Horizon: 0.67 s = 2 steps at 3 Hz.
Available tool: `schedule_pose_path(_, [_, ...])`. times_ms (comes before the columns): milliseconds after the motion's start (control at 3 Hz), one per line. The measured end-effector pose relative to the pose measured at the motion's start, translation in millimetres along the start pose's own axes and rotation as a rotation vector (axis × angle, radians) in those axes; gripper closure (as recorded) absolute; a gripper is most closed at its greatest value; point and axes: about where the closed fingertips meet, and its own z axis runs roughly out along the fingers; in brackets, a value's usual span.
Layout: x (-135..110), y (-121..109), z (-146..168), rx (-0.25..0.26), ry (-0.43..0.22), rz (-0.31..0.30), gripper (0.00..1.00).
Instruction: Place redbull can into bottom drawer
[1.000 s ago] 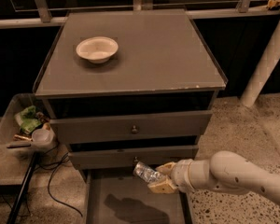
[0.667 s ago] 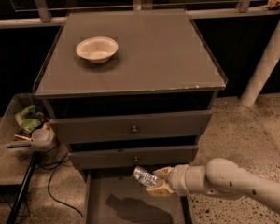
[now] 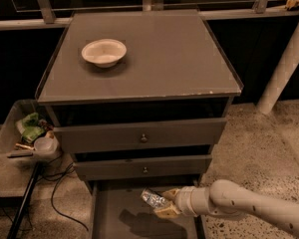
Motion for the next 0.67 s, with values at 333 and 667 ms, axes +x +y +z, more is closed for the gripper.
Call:
schedule_pose_path(333, [32.1, -12.5, 26.8, 0.034, 0.037, 0.026, 1.00])
schedule_pose_path(667, [55.8, -41.3, 51.4, 0.076, 0.073, 0.042, 1.00])
